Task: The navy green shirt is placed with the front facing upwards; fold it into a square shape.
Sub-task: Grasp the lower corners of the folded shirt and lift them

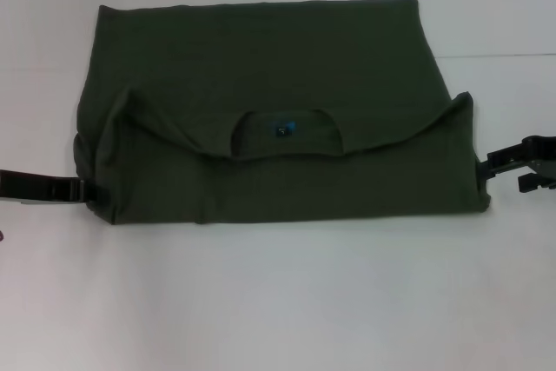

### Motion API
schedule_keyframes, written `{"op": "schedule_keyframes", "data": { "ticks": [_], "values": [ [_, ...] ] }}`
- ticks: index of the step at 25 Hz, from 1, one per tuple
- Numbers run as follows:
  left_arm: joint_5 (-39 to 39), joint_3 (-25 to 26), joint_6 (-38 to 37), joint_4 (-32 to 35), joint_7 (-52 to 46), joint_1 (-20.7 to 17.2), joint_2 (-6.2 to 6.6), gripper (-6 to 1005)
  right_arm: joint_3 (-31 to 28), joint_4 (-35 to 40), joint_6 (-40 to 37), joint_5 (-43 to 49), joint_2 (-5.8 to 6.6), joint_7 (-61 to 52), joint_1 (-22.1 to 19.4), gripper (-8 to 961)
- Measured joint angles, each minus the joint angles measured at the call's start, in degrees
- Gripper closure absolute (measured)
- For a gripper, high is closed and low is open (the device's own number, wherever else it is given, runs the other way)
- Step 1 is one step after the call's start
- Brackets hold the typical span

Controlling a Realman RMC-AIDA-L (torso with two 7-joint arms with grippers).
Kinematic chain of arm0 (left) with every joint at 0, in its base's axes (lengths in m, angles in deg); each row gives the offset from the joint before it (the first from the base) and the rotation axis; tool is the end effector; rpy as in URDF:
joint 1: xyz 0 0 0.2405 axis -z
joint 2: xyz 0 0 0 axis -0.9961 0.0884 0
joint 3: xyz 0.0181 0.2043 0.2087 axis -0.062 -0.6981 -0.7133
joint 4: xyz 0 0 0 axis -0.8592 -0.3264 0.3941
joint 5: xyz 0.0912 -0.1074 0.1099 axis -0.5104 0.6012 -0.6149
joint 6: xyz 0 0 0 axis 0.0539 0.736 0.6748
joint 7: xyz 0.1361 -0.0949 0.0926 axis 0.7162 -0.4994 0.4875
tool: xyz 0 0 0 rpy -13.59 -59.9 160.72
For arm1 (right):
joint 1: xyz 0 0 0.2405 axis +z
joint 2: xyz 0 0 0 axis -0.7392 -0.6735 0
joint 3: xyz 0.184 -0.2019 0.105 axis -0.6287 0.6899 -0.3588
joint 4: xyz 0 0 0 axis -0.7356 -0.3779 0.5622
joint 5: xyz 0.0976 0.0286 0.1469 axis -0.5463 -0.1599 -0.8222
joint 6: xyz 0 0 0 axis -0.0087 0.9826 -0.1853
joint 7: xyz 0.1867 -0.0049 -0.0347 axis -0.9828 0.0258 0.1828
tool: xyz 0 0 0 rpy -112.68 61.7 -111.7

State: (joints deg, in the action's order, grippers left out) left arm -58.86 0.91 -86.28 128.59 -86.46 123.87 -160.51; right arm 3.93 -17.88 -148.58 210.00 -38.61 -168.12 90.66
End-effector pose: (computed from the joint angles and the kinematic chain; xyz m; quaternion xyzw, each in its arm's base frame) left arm -0.3293 0.4013 -0.0244 -0.7990 -0.5482 -0.0410 0.2438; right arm 0.3171 0.4102 0.0202 -0.7268 0.6551 0.0037 0.2065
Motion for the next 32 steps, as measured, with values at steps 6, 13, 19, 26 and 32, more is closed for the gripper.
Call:
{"op": "schedule_keyframes", "data": {
  "ticks": [6, 13, 19, 26, 32],
  "values": [
    [0.5, 0.0, 0.0, 0.0, 0.2, -0.2, -0.06, 895, 0.0, -1.0, 3.7, -0.4, -1.53, 0.8, 0.4, 103],
    [0.7, 0.0, -0.2, -0.1, 0.2, -0.2, -0.17, 895, 1.3, -3.5, 6.5, 0.0, -2.71, 0.9, 2.0, 102],
    [1.1, 0.0, -0.2, -0.1, 0.4, -0.3, -0.17, 895, 2.5, -4.0, 7.9, 0.1, -2.67, 0.3, 1.8, 108],
    [1.2, 0.0, -0.2, -0.1, 0.4, -0.2, -0.18, 894, 2.5, -4.9, 9.3, 0.2, -2.82, 0.5, 1.6, 130],
    [1.2, 0.0, -0.2, -0.1, 0.5, -0.3, -0.26, 894, 2.5, -5.9, 11.5, 0.2, -3.71, 1.1, 1.6, 149]
  ]
}}
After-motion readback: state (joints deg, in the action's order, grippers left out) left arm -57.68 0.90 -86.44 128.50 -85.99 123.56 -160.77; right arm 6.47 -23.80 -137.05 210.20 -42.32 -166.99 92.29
